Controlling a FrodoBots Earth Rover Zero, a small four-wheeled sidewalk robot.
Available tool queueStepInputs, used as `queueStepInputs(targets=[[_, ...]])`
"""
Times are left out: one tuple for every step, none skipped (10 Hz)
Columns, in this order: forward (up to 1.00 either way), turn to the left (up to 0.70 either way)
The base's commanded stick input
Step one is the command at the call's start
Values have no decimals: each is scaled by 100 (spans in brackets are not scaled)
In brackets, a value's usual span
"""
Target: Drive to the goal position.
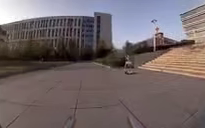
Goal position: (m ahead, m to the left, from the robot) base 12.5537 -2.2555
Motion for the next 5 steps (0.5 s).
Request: queueStepInputs(targets=[[70,0],[70,0],[70,0],[70,0],[70,0]])
